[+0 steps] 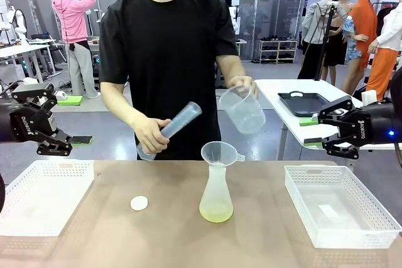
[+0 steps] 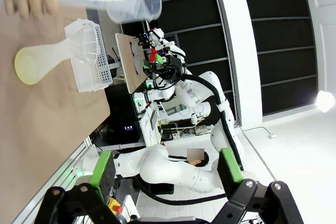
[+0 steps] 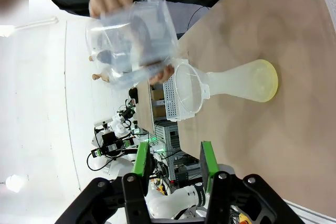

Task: Prepare the solutions needed for the experiment.
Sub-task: Once the solution is in the Big flask , pick up the Plastic Funnel and place it back into the right Organizing basket.

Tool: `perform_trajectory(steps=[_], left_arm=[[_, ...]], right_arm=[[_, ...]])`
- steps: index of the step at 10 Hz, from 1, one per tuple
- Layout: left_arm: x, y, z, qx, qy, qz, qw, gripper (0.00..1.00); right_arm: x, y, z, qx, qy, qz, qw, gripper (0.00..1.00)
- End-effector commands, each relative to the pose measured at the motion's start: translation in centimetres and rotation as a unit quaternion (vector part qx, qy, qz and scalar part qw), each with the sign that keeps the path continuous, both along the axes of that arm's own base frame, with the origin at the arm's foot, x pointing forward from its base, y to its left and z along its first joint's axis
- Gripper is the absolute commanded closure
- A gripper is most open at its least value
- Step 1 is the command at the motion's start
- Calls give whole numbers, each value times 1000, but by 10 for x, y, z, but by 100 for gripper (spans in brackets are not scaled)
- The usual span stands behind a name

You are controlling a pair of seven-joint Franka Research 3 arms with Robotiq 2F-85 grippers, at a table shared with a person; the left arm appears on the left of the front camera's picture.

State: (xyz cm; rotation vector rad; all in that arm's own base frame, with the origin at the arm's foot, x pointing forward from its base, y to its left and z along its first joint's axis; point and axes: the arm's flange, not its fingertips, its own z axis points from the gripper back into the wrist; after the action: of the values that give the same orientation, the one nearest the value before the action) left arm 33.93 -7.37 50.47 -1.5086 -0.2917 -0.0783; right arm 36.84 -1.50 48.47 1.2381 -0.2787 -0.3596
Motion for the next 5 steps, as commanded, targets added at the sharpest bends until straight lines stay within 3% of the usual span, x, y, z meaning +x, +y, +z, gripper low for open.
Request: perform_trajectory(steps=[1, 5], left_arm=[[0, -3, 3, -13, 0, 0, 1000, 0], [0, -3, 3, -13, 0, 0, 1000, 0]], right_arm=[[-2, 3, 1, 9, 1, -4, 1000, 50], [-1, 16, 10, -13, -5, 19, 1000, 50]])
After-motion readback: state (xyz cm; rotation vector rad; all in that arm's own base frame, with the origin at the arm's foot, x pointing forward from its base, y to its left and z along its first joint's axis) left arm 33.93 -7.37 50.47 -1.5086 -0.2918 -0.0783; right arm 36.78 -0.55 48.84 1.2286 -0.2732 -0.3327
